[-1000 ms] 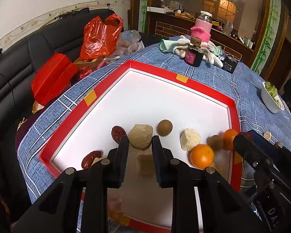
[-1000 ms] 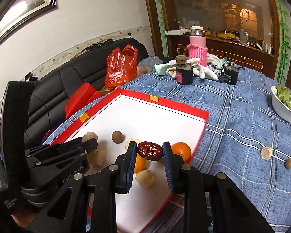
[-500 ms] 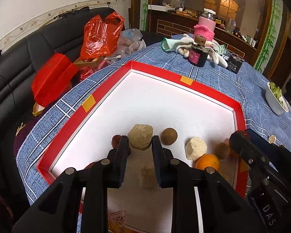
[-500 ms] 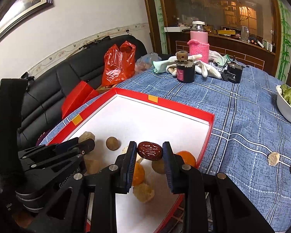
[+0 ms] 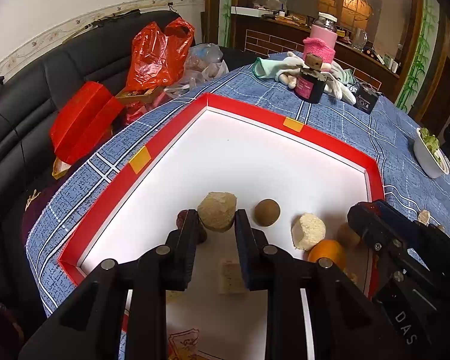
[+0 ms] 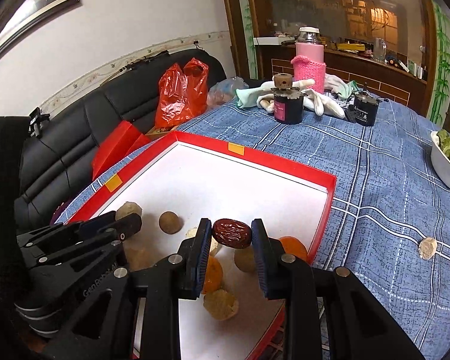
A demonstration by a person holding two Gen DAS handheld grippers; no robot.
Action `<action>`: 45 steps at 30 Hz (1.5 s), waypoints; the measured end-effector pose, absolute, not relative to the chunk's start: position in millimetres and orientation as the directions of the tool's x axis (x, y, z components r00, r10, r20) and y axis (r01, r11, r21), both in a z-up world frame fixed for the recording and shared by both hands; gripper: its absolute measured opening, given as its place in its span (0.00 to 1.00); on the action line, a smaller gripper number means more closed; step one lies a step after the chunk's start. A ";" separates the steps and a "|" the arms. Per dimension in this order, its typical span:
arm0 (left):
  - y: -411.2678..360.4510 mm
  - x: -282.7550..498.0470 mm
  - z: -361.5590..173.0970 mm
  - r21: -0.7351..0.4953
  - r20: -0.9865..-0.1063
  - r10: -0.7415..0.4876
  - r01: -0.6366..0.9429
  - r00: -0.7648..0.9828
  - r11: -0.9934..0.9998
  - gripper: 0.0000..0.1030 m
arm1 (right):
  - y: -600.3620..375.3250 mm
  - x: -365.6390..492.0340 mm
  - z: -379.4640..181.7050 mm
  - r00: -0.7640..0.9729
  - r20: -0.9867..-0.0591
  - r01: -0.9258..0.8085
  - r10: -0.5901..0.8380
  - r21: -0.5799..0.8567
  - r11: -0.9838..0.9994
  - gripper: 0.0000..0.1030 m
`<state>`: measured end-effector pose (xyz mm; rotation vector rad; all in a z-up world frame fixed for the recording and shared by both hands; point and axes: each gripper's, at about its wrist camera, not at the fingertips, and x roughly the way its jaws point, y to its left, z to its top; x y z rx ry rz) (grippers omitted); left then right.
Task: Organize fruits
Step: 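Open both tools to drop the date and beige piece into the tray, then move both open tools back to the remaining items on the tablecloth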
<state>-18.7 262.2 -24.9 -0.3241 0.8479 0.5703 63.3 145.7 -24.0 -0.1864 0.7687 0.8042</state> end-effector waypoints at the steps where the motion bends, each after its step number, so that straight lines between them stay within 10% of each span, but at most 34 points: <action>1: 262.9 -19.5 -24.7 -0.045 -0.778 0.345 -0.594 0.526 0.803 0.22 | 146.0 63.3 -24.2 0.444 -0.684 -0.708 0.580 0.129 0.694 0.26; 18: 269.1 -18.4 -26.9 -0.054 -0.804 0.328 -0.610 0.496 0.791 0.22 | 152.5 67.7 -29.3 0.441 -0.703 -0.690 0.559 0.133 0.712 0.27; 22: 269.5 -20.5 -27.4 -0.060 -0.815 0.329 -0.635 0.477 0.770 0.59 | 148.8 67.1 -29.0 0.431 -0.711 -0.687 0.556 0.140 0.713 0.37; 26: 261.2 -27.7 -16.5 -0.074 -0.787 0.349 -0.640 0.508 0.765 0.61 | 128.7 63.9 -19.1 0.448 -0.683 -0.675 0.577 0.165 0.719 0.53; 45: 88.5 54.0 0.3 -0.092 -0.733 0.086 -0.224 0.675 0.970 0.68 | -114.9 173.5 -56.9 0.607 -0.733 -0.277 0.306 0.166 0.946 0.53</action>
